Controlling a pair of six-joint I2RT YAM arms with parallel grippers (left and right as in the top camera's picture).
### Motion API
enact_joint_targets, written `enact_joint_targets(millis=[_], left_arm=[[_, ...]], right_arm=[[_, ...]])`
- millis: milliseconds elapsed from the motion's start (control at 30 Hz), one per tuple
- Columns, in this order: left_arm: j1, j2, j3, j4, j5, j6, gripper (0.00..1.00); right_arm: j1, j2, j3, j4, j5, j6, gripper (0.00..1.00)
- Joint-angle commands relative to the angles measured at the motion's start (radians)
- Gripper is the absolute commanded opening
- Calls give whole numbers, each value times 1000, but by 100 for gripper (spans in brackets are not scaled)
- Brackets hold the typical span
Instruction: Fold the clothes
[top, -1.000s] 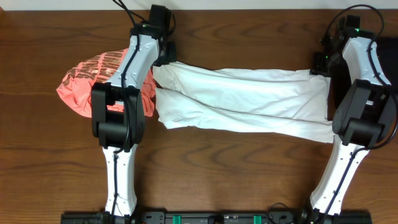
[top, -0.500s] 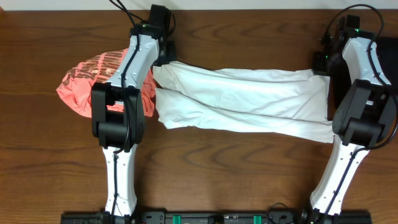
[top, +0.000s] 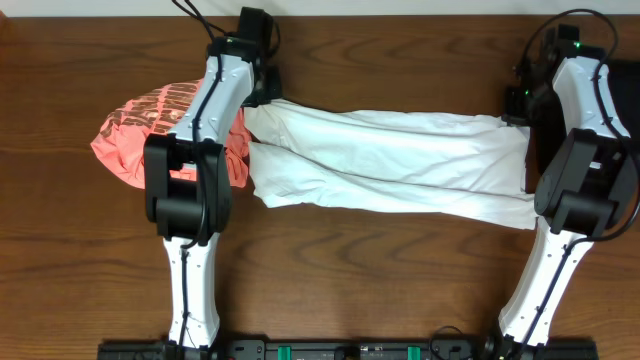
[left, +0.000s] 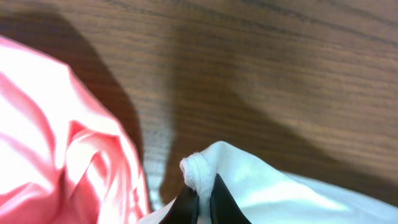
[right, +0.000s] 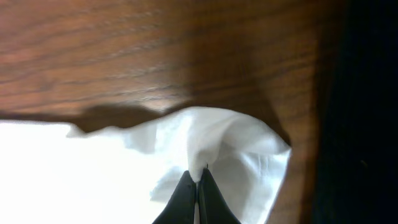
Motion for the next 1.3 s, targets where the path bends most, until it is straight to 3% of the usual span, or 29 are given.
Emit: enact_joint_targets(millis=[0, 600, 1267], left_arm=[[8, -98, 16, -29, -21, 29, 6], [15, -125, 16, -188, -69, 37, 6], [41, -204, 15, -467, -64, 38, 6]], right_arm=[[-16, -53, 57, -31, -66, -5, 1], [-185, -161, 57, -289, -280, -49, 1], [-208, -162, 35, -465, -280, -107, 1]])
